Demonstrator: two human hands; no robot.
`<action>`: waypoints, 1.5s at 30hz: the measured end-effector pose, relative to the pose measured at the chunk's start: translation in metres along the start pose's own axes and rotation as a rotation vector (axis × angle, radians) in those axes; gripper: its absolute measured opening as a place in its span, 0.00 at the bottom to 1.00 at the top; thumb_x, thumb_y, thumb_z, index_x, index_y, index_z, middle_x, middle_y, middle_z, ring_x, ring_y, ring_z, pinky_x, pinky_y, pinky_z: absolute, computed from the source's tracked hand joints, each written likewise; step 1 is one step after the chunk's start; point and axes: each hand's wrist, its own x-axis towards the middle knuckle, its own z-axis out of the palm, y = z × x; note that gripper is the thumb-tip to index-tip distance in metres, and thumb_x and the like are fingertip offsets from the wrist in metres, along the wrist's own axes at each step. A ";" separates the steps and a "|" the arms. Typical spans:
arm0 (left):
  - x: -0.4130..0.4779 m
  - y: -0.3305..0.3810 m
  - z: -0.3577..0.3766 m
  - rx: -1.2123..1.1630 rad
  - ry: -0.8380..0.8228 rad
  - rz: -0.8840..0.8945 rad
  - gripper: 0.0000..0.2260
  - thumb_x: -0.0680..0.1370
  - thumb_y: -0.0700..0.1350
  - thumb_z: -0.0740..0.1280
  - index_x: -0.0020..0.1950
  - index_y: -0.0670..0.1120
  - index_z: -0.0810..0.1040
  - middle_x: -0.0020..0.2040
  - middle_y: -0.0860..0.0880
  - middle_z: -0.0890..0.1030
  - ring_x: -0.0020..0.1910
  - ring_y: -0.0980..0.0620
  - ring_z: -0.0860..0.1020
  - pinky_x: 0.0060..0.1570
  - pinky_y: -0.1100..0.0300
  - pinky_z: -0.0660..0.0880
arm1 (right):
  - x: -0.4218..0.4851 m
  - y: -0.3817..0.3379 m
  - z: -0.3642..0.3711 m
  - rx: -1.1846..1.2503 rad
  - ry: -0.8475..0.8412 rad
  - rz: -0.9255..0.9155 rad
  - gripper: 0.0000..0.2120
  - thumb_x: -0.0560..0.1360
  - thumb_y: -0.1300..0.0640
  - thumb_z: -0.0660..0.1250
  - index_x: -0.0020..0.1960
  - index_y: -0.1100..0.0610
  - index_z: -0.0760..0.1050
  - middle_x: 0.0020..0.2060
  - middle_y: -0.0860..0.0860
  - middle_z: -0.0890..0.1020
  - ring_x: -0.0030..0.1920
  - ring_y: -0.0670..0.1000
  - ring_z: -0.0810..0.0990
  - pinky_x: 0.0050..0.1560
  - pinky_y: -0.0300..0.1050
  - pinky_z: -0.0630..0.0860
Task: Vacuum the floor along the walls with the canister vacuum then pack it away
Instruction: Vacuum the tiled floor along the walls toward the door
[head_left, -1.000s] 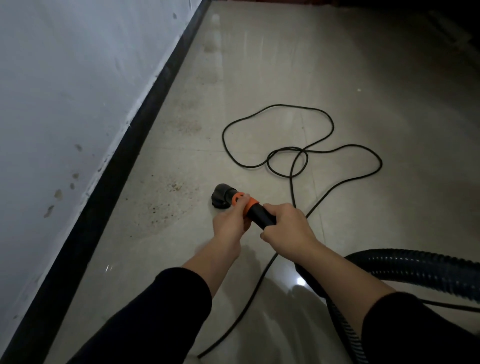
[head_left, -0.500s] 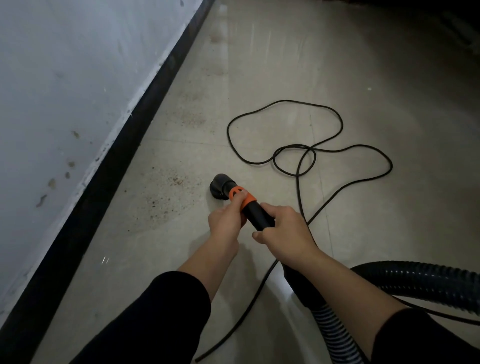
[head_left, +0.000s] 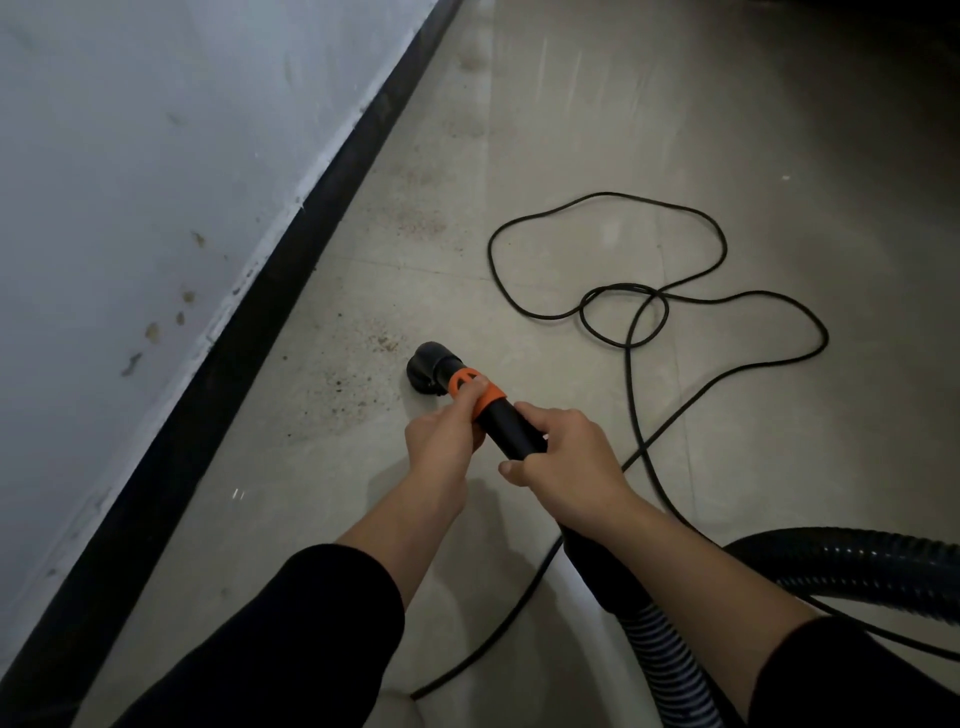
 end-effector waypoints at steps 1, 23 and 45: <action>-0.001 0.000 -0.002 -0.007 0.001 -0.001 0.10 0.72 0.46 0.75 0.37 0.42 0.78 0.43 0.42 0.83 0.51 0.44 0.83 0.58 0.52 0.78 | -0.001 0.000 0.001 0.003 -0.008 -0.003 0.14 0.70 0.63 0.71 0.55 0.55 0.79 0.43 0.57 0.81 0.40 0.55 0.79 0.35 0.41 0.72; -0.011 0.011 -0.046 -0.002 0.123 0.007 0.14 0.71 0.47 0.76 0.33 0.43 0.75 0.37 0.44 0.78 0.42 0.47 0.79 0.57 0.51 0.77 | -0.005 -0.021 0.029 -0.008 -0.102 -0.054 0.16 0.69 0.62 0.72 0.56 0.52 0.79 0.39 0.53 0.80 0.37 0.53 0.77 0.39 0.43 0.72; -0.018 0.018 -0.086 0.006 0.233 0.074 0.13 0.72 0.49 0.75 0.34 0.43 0.77 0.36 0.46 0.80 0.38 0.50 0.79 0.50 0.57 0.78 | -0.005 -0.035 0.062 -0.042 -0.192 -0.122 0.15 0.68 0.61 0.73 0.54 0.50 0.80 0.40 0.55 0.82 0.37 0.53 0.79 0.39 0.44 0.74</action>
